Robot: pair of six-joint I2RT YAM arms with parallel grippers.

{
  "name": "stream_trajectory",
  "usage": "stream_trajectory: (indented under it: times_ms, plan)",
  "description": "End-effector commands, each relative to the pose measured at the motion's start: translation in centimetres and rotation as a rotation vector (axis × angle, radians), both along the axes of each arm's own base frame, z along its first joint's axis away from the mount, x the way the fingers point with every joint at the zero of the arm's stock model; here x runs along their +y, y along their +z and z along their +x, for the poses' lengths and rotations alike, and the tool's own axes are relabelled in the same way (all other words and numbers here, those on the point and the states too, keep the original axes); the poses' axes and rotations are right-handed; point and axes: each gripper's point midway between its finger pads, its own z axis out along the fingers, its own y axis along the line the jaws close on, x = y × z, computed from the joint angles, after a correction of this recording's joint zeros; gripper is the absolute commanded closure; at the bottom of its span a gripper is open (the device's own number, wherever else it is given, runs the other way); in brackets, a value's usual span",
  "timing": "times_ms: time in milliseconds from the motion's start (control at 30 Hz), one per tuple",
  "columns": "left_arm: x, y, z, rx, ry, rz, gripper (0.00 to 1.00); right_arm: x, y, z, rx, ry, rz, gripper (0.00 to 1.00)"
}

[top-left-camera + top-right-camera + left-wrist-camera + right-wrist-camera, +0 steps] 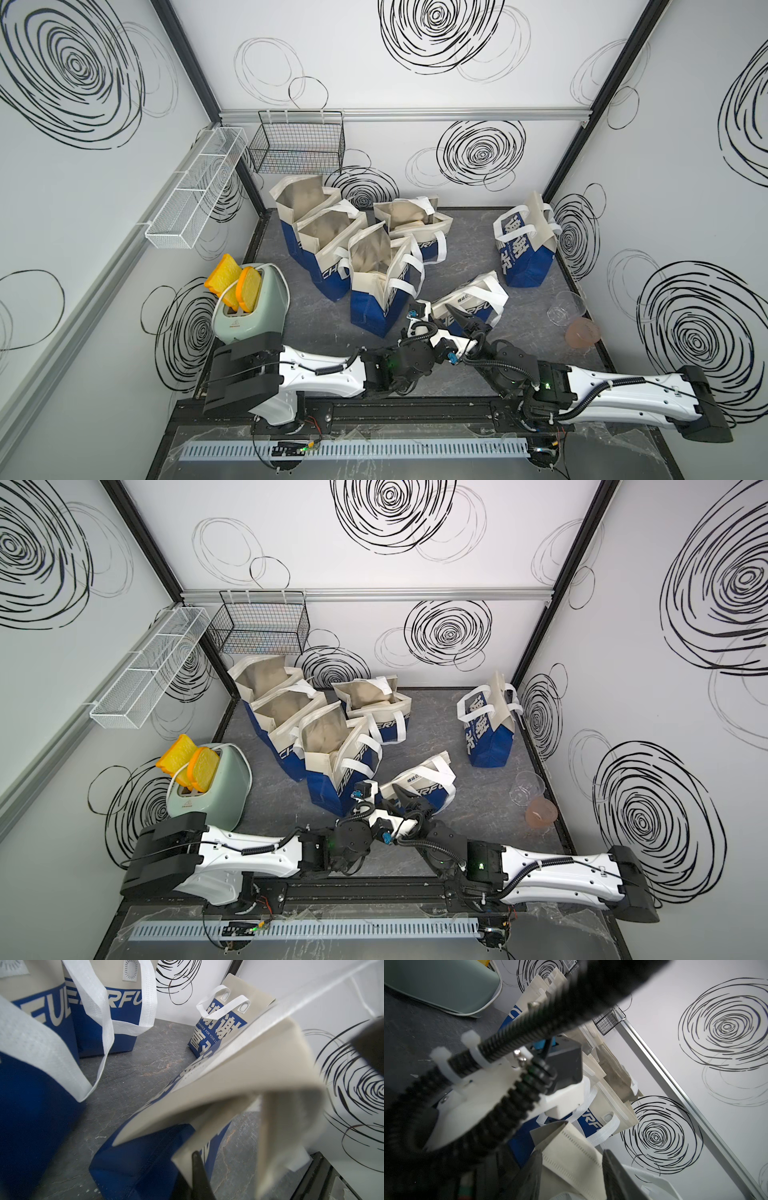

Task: Open the takeout bag
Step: Open the takeout bag at the center of the board.

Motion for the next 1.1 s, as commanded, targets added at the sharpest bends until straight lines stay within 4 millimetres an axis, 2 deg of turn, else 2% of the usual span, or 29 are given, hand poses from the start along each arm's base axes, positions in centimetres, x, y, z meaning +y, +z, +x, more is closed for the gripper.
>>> stream_trajectory:
  times_ms: [0,133,367,500,867,1067]
  plan:
    - [0.0,-0.7,-0.2,0.015,-0.018,0.044,1.00,-0.2,-1.3,0.5,-0.015,-0.024,-0.046,0.48]
    - [0.1,-0.6,-0.2,0.016,-0.018,0.045,1.00,-0.6,-1.5,0.5,-0.012,-0.002,-0.056,0.44]
    - [0.3,-0.4,-0.2,0.019,-0.018,0.042,1.00,-2.9,-2.1,1.0,-0.002,0.001,-0.058,0.42]
    - [0.1,-0.3,-0.2,0.018,-0.027,0.037,1.00,-3.2,-2.5,1.1,0.014,0.031,-0.057,0.41]
    - [0.1,0.0,-0.3,0.013,-0.036,0.039,1.00,-1.6,-1.8,1.7,-0.037,0.035,-0.065,0.41]
    - [0.2,0.1,-0.3,0.013,-0.040,0.044,1.00,-1.3,-0.1,2.5,-0.100,-0.019,-0.027,0.41]
